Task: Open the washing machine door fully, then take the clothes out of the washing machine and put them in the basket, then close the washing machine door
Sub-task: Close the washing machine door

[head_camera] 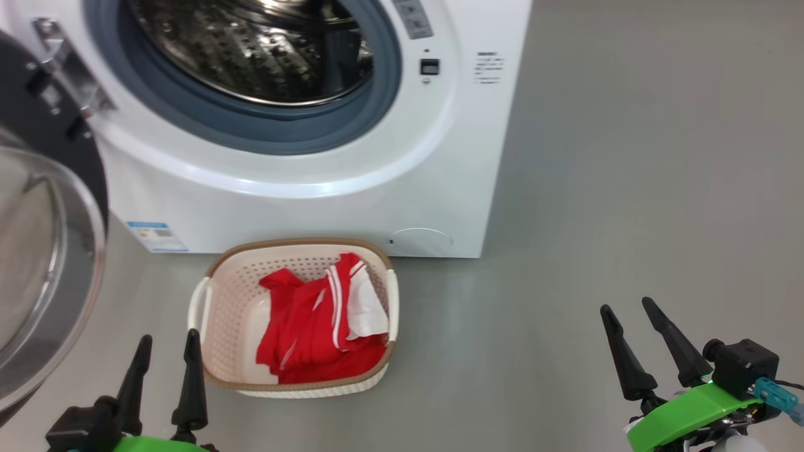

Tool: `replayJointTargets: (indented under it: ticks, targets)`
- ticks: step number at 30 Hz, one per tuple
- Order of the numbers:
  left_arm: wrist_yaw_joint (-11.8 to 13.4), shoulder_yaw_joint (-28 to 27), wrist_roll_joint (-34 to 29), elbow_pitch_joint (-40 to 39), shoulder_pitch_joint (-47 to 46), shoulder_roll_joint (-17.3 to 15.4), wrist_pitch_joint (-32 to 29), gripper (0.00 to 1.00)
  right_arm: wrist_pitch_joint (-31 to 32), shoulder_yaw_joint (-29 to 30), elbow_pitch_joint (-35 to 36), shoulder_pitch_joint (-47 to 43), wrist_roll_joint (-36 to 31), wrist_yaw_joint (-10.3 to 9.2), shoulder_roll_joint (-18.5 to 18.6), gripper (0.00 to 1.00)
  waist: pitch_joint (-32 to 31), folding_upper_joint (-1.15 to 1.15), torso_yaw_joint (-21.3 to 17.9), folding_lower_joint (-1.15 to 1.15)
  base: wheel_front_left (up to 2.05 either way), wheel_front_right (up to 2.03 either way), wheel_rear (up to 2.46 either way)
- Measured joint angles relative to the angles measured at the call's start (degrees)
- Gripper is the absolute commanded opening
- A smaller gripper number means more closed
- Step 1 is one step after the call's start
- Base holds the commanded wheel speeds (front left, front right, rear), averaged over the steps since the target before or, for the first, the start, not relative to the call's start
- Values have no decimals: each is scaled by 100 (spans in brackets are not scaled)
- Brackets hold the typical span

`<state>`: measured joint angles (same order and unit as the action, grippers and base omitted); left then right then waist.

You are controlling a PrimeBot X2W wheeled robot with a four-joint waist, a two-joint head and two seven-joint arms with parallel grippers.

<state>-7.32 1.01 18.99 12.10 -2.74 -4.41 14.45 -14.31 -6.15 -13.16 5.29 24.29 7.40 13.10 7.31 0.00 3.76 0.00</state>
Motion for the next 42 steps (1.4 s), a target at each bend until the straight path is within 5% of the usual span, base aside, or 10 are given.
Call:
replayJointTargets:
  ticks: [30, 42]
  targets:
    - [83, -137, 319, 105, 425, 234, 0, 100, 0, -1061, -389, 583, 143, 0, 276, 100, -73, 0, 2438, 0, 0, 0, 0]
    - [272, -170, 506, -186, 637, 236, 0, 100, 0, -1447, -589, 904, 285, 0, 311, 100, -31, 0, 2699, 0, 0, 0, 0]
